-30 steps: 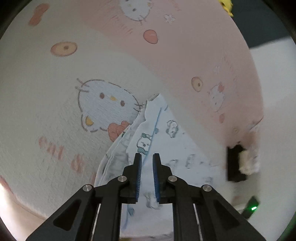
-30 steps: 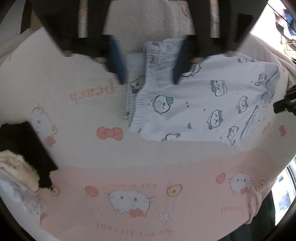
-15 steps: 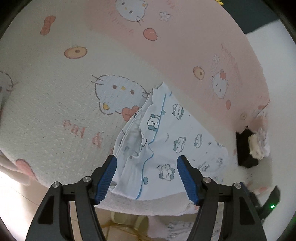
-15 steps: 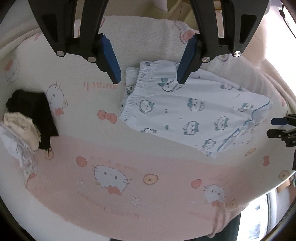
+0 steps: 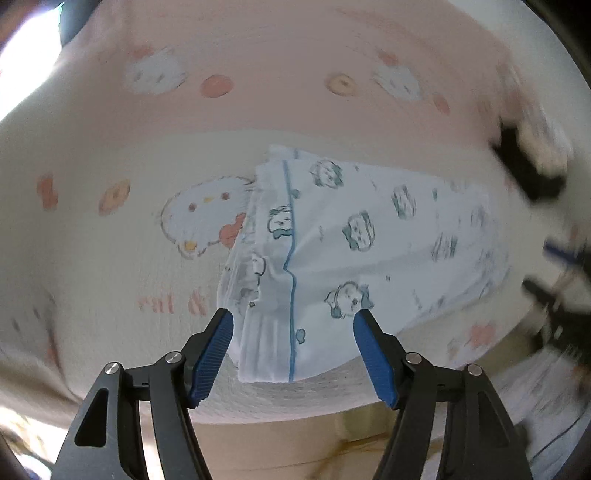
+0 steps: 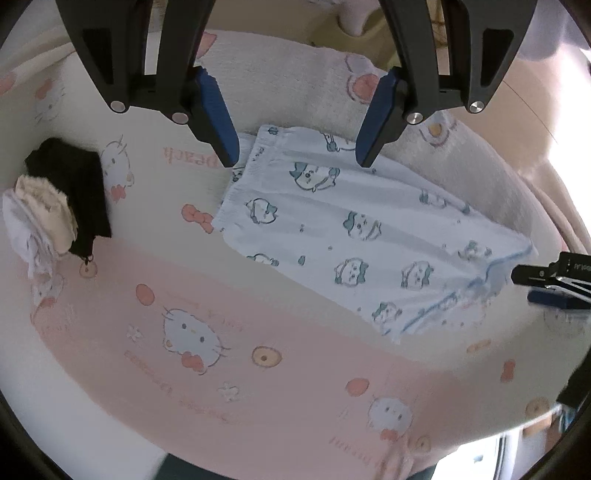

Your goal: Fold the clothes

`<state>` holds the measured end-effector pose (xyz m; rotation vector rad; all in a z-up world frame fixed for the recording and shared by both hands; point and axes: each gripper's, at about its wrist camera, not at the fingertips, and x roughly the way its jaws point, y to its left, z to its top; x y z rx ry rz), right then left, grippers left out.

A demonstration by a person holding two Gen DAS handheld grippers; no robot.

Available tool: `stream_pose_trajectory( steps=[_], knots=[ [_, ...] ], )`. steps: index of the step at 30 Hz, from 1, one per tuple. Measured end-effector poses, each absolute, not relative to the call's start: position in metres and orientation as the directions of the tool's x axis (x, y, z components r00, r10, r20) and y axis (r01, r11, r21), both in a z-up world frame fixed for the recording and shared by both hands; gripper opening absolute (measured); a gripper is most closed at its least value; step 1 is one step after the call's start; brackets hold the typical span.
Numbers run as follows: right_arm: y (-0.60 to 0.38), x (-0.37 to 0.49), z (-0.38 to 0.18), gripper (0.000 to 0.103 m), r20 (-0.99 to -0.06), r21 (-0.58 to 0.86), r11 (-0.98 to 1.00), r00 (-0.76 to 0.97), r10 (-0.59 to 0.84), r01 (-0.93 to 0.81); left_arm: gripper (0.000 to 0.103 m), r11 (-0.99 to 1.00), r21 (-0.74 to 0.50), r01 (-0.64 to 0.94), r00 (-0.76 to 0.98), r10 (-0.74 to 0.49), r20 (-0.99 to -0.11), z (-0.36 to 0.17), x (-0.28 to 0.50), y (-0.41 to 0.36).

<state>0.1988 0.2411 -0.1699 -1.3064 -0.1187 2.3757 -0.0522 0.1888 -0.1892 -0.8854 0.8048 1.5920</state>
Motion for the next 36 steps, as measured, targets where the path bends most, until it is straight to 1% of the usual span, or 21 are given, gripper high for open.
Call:
stream_pose_trajectory(
  steps=[7, 9, 11, 13, 17, 20, 25, 28, 36],
  knots=[
    [0.228, 0.186, -0.192, 0.065, -0.776, -0.395, -0.885, -0.428, 0.465, -0.246, 0.066, 0.062, 0.318, -0.946, -0.25, 0.485, -0.838, -0.21, -0.007, 0.195],
    [0.221, 0.183, -0.197, 0.065, -0.765, -0.435, -0.877, -0.429, 0.48, -0.204, 0.066, 0.14, 0.441, -0.886, -0.326, 0.489, -0.809, -0.221, 0.006, 0.195],
    [0.212, 0.18, -0.203, 0.065, -0.757, -0.48, -0.865, -0.429, 0.493, -0.148, 0.066, 0.19, 0.531, -0.826, -0.38, 0.507, -0.774, -0.23, 0.016, 0.194],
    [0.203, 0.178, -0.21, 0.065, -0.74, -0.533, -0.842, -0.433, 0.514, -0.087, 0.066, 0.232, 0.591, -0.772, -0.413, 0.524, -0.745, -0.237, 0.025, 0.192],
    [0.19, 0.183, -0.228, 0.065, -0.678, -0.667, -0.744, -0.443, 0.587, 0.035, 0.066, 0.308, 0.632, -0.711, -0.42, 0.535, -0.733, -0.248, 0.035, 0.186],
    [0.191, 0.191, -0.237, 0.065, -0.657, -0.71, -0.699, -0.441, 0.612, 0.088, 0.066, 0.357, 0.674, -0.647, -0.448, 0.537, -0.714, -0.256, 0.038, 0.178],
    [0.196, 0.202, -0.252, 0.065, -0.622, -0.765, -0.624, -0.434, 0.651, 0.161, 0.066, 0.418, 0.769, -0.483, -0.5, 0.59, -0.634, -0.272, 0.041, 0.165],
    [0.201, 0.198, -0.259, 0.065, -0.625, -0.765, -0.62, -0.426, 0.654, 0.171, 0.066, 0.428, 0.762, -0.487, -0.492, 0.586, -0.644, -0.27, 0.039, 0.17],
    [0.194, 0.17, -0.267, 0.065, -0.563, -0.816, -0.546, -0.476, 0.675, 0.191, 0.066, 0.395, 0.722, -0.568, -0.472, 0.562, -0.679, -0.256, 0.042, 0.193]
  ],
)
